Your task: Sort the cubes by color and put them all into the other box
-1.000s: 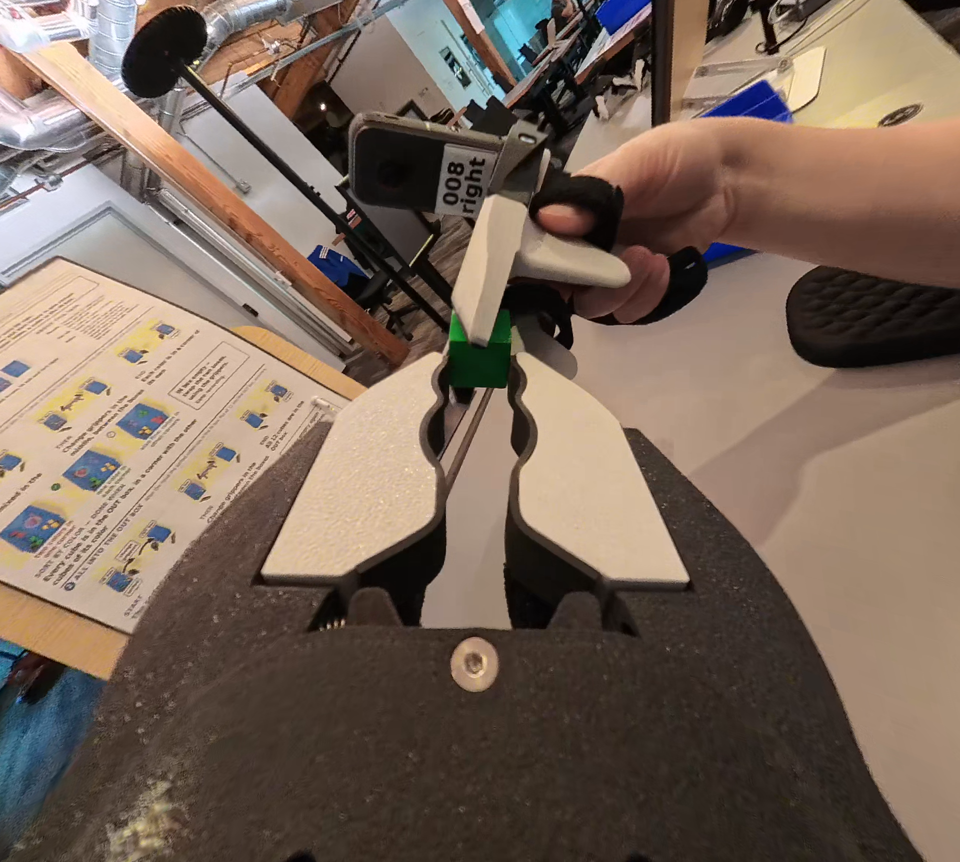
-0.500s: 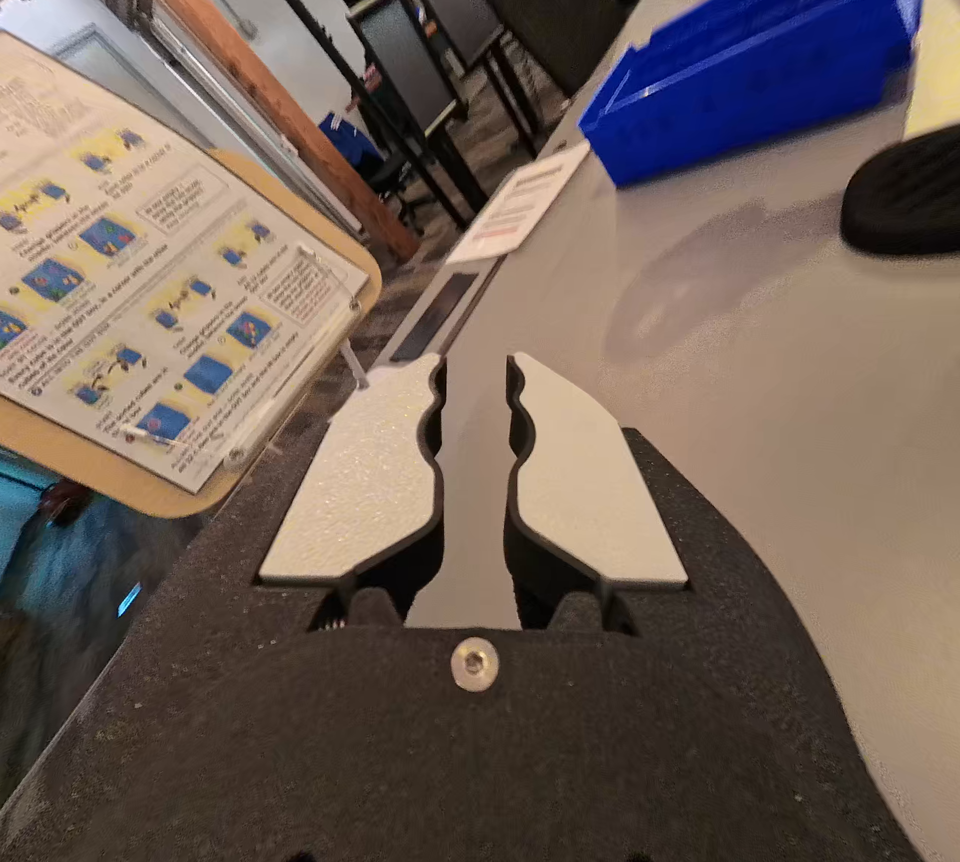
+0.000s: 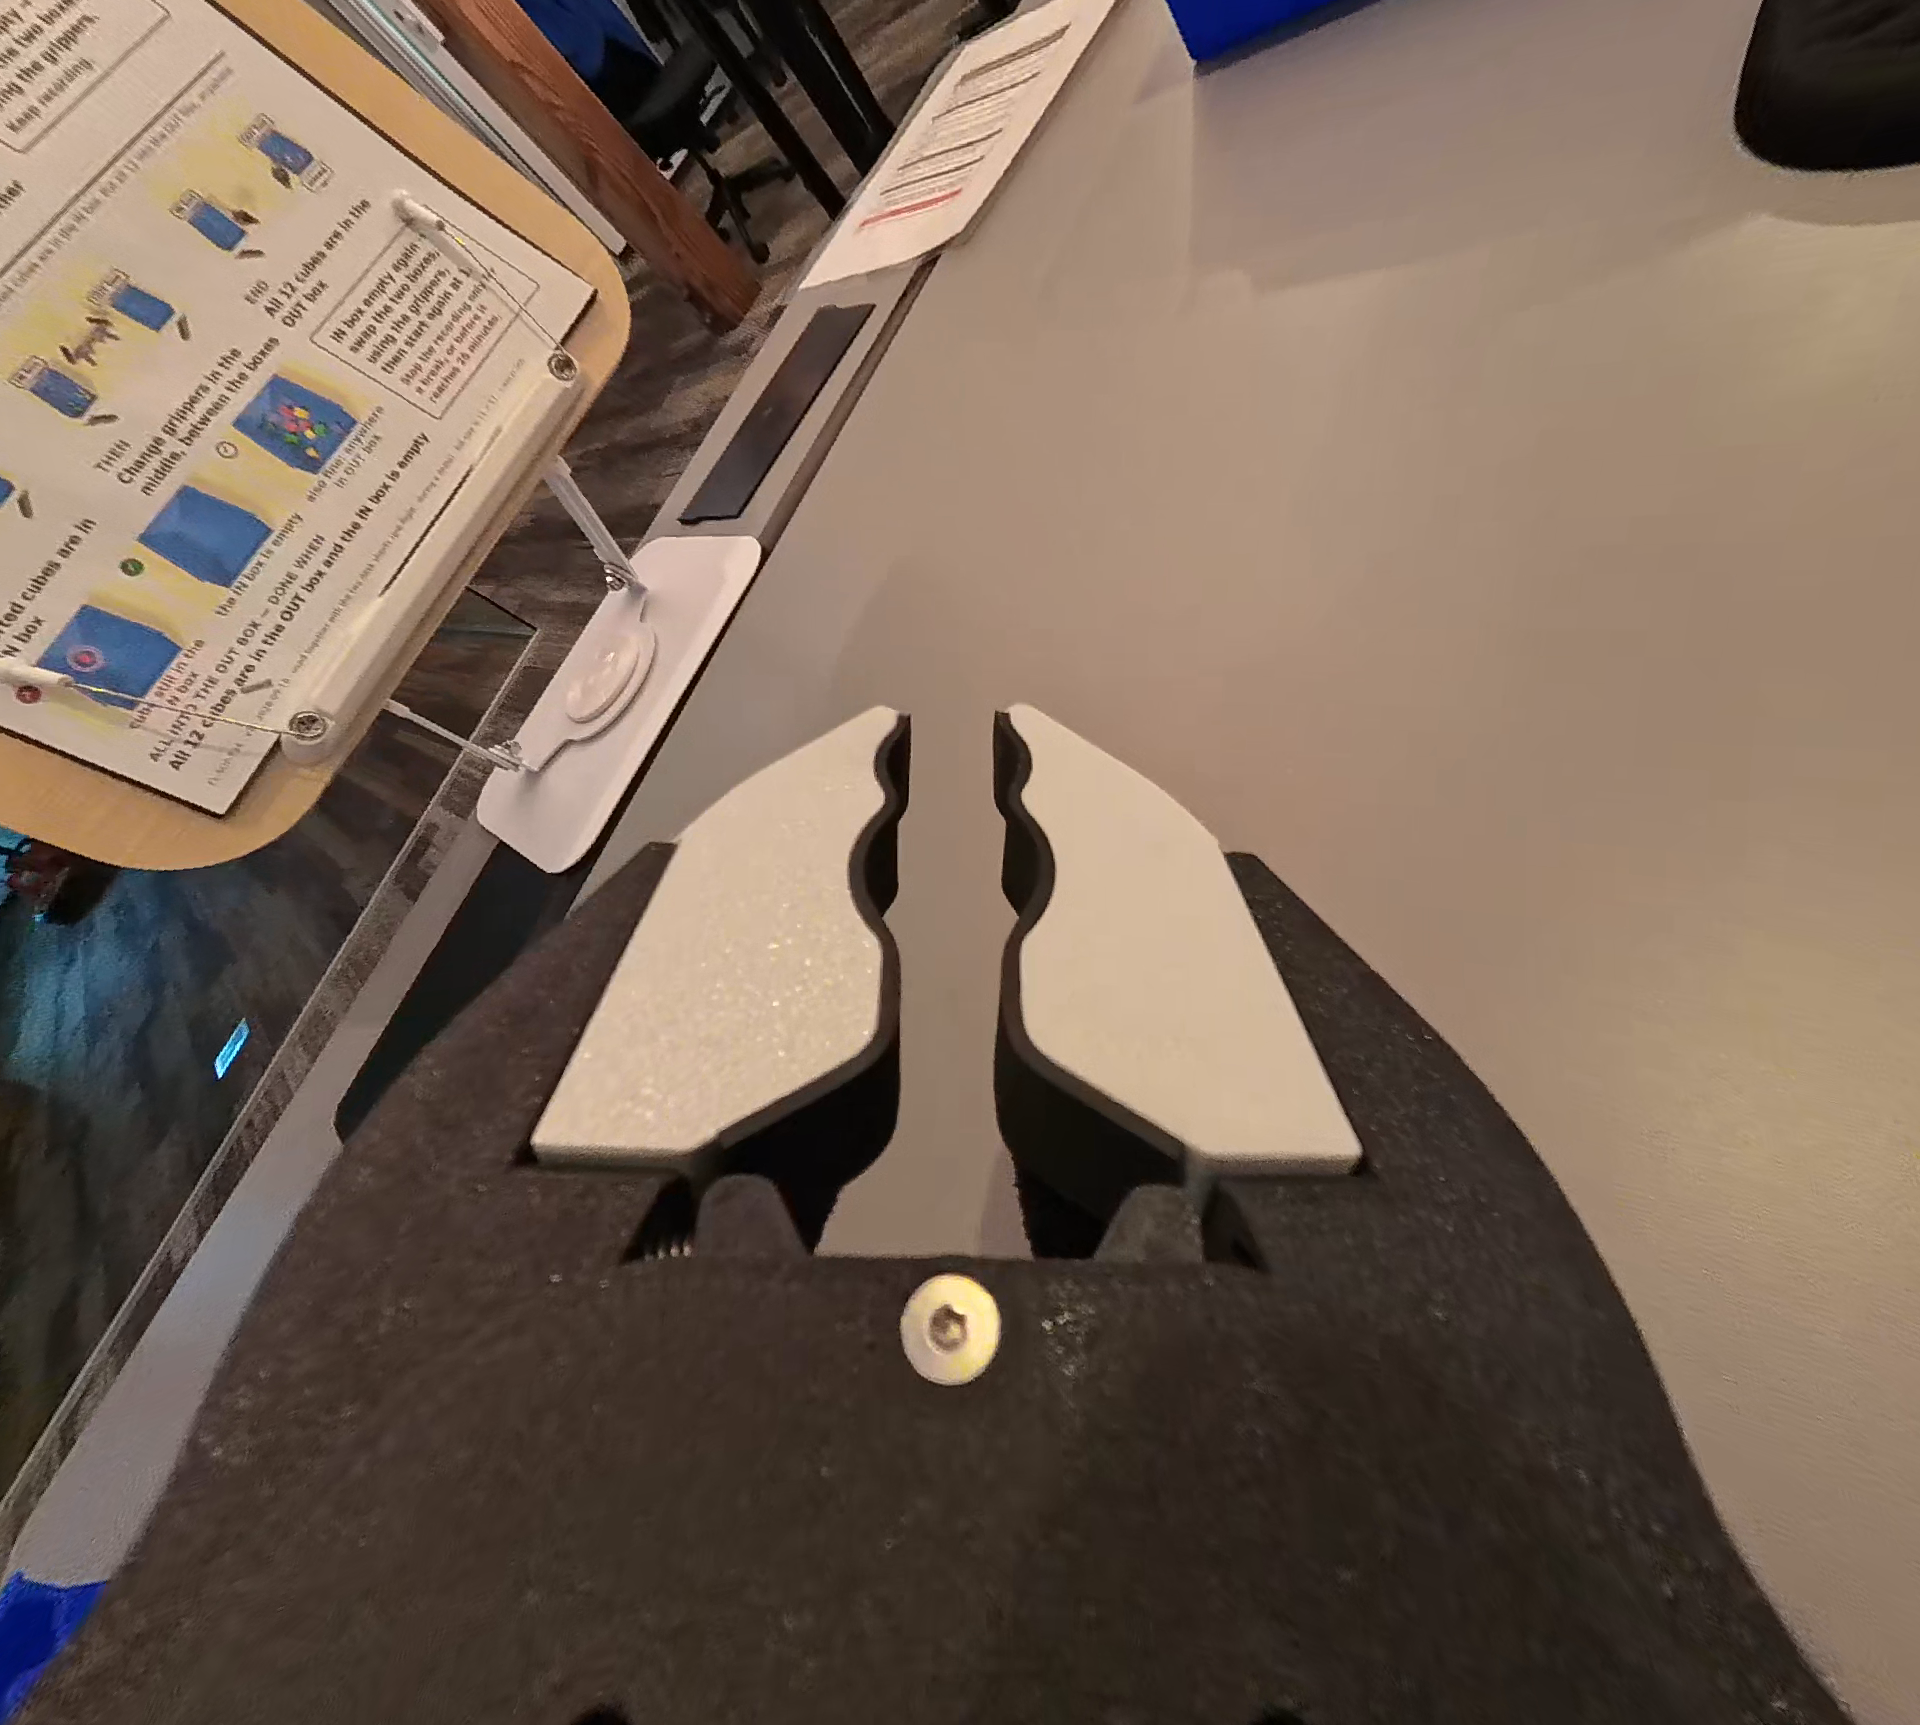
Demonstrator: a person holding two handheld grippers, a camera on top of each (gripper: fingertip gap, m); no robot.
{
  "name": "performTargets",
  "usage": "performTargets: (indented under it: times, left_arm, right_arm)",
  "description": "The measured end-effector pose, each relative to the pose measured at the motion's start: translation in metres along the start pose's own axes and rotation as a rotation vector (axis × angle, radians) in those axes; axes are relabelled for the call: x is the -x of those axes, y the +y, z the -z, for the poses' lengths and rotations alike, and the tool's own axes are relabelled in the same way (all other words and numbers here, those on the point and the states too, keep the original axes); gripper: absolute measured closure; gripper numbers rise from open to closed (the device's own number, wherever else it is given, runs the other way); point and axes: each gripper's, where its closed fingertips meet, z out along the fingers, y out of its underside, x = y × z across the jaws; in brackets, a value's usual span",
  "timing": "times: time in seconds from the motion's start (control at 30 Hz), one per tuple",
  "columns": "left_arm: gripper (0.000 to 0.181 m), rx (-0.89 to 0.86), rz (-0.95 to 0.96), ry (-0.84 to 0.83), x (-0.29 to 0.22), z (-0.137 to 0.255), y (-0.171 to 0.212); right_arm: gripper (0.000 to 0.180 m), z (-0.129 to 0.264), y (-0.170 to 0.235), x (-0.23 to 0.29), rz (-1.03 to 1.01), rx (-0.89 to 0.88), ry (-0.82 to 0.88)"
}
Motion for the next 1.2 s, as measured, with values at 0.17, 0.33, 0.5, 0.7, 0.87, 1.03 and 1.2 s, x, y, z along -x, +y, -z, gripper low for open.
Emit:
performTargets:
  times: [0.17,0.33,0.5,0.7,0.87,1.03,1.2]
  left_arm:
    - [0.167,0.004,0.0,-0.002,0.0,0.0,0.0]
    - [0.166,0.016,-0.006,-0.048,0.01,0.009,0.0]
    - [0.165,0.057,-0.013,-0.208,0.043,0.051,0.008]
    - [0.165,0.279,0.012,-0.437,0.106,0.149,0.066]
    - [0.164,0.546,0.058,-0.405,0.139,0.221,0.135]
    - [0.159,0.795,0.189,-0.123,0.123,0.249,0.206]
    - [0.153,0.888,0.373,0.121,0.095,0.243,0.244]
  right_arm:
    - [0.157,-0.017,0.009,0.004,0.001,0.071,-0.029]
    - [0.14,-0.018,0.011,-0.004,-0.051,0.074,0.001]
    - [0.138,0.013,-0.019,-0.001,-0.048,-0.107,0.011]
    - [0.14,0.05,-0.05,0.021,0.043,-0.233,0.041]
    - [0.141,0.065,-0.083,0.063,0.161,-0.321,0.011]
    - [0.142,0.064,-0.101,0.114,0.307,-0.326,-0.039]
    - [0.142,0.047,-0.1,0.15,0.414,-0.251,-0.077]
